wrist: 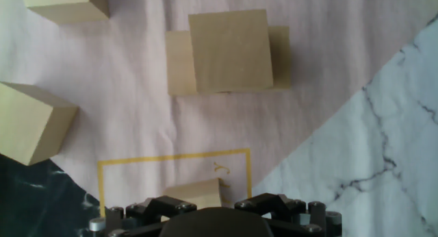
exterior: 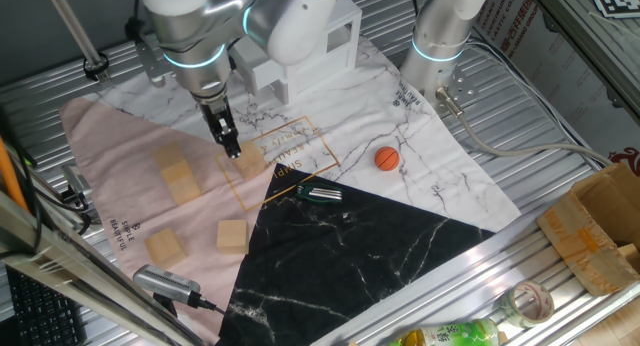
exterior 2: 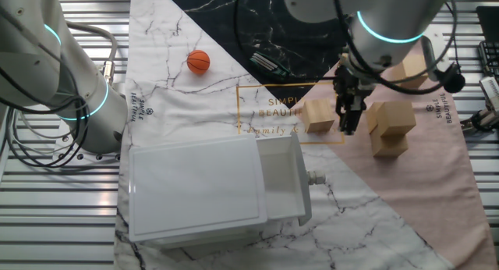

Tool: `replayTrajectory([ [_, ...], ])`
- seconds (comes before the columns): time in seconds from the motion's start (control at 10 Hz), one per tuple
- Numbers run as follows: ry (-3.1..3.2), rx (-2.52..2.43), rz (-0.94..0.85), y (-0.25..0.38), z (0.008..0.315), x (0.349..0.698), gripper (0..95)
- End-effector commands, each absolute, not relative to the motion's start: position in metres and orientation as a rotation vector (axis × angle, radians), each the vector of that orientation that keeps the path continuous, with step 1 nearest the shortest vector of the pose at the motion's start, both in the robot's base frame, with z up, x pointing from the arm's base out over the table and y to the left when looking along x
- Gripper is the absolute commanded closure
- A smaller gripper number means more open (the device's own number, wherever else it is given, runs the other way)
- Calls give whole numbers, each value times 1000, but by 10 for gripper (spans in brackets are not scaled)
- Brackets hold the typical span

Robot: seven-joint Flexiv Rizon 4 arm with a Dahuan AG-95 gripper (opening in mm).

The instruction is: Stack the blocks into a pyramid shape

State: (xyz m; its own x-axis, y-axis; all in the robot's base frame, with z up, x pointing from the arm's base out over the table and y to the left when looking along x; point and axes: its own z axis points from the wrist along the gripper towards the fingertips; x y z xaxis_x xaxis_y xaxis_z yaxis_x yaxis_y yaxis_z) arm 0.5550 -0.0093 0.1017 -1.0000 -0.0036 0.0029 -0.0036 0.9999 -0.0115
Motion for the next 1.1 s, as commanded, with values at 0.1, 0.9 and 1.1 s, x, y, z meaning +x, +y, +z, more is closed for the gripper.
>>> replayTrajectory([
  [0.1, -3129, 50, 44, -10, 100, 558, 0],
  [0.9, -3121, 124, 19, -10, 100, 558, 190],
  [1.1, -3135, 97, 26, -10, 100, 558, 190],
])
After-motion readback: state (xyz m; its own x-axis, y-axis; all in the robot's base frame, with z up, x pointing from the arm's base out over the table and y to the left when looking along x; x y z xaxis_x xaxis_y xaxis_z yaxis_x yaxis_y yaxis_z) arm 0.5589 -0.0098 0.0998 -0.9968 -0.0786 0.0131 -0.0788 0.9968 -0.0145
